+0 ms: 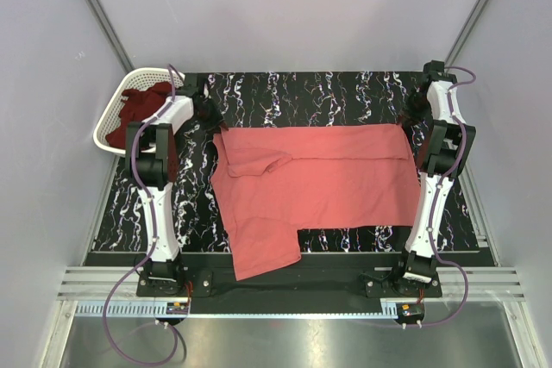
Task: Fold and stack the t-shirts
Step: Fold the tshirt
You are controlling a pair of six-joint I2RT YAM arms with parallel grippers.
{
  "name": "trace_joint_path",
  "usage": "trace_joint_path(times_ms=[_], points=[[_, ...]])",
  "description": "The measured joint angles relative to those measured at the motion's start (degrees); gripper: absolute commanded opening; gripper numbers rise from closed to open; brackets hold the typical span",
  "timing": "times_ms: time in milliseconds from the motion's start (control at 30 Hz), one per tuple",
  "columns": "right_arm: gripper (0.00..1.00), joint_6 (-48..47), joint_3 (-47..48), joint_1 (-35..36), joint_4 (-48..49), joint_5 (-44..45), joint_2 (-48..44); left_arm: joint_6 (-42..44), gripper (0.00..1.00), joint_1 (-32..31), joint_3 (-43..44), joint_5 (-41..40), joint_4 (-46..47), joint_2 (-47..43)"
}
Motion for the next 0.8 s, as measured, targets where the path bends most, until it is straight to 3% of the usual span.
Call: trace_joint_path(times_ms=[200,333,400,433,500,800], points=[[0.29,0.0,0.0,0.0,-0.1,-0.5,0.0,-0.2,0.28,0.0,1.8,0.1,0.2,1.2],[0.23,0.0,0.0,0.0,-0.2,-0.5,0.0,-0.3,0.15,0.0,1.8,0.1,0.3,1.6],[0.14,0.0,0.1,0.0,-0.3,-0.4,0.0,-0.4,0.08,0.0,1.8,0.2,0.4,1.6],[0.11,-0.1,0.2,0.0,-0.5,-0.3,0.0,-0.4,0.00,0.0,1.8,0.2,0.4,1.6],[0.01,-0.1,0.6,0.0,-0.6,0.0,0.0,-0.5,0.00,0.1,1.8,0.2,0.4,1.6],[0.00,0.5,2.3,-0.5,-0.9,0.9,0.0,-0.8,0.00,1.1,1.8,0.2,1.1,1.6]])
